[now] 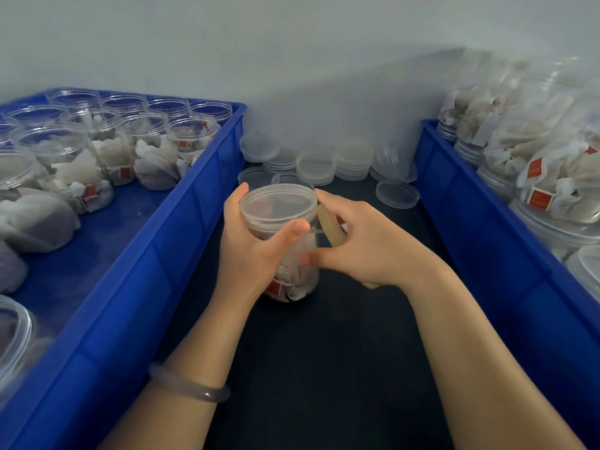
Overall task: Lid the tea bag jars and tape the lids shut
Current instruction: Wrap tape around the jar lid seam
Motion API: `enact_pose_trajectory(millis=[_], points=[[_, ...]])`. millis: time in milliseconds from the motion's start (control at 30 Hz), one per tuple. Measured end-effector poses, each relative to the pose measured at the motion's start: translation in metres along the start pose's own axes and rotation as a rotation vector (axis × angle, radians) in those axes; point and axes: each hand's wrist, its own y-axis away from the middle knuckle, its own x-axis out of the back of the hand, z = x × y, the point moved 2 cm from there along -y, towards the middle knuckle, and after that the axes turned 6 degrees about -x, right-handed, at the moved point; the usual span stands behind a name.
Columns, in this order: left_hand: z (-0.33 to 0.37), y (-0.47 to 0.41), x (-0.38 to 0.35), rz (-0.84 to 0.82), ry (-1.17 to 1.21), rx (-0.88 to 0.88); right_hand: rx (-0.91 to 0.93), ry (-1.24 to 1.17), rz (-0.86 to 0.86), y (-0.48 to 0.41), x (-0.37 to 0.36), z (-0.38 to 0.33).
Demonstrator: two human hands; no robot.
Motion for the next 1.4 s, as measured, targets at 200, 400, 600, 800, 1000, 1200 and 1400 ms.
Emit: enact_pose_trajectory(millis=[200, 400, 600, 800, 1000, 1200, 1400], points=[[-0.003, 0.000, 0.005, 0.064, -0.054, -0.071, -0.006, 0.082, 0.012, 0.008, 0.007, -0.003], [-0.003, -0.005, 0.008, -0.032, 0.017, -0.091, -0.055, 0.013, 0.027, 0.018, 0.024, -0.005], [-0.006, -0.005, 0.009, -0.113, 0.115, -0.056, -0.087, -0.062, 0.032, 0.020, 0.031, 0.003], [-0.007, -0.002, 0.005, -0.235, 0.215, -0.035, -0.097, -0.070, 0.000, 0.015, 0.029, 0.008], [-0.011, -0.001, 0.003, -0.398, 0.376, 0.019, -0.069, -0.145, -0.077, 0.012, 0.020, 0.010], [-0.007, -0.004, 0.009, -0.094, 0.235, -0.019, -0.102, -0.183, 0.032, 0.007, 0.009, 0.006], [-0.003, -0.004, 0.003, -0.143, 0.035, -0.017, -0.144, -0.057, 0.152, 0.004, 0.003, 0.002]])
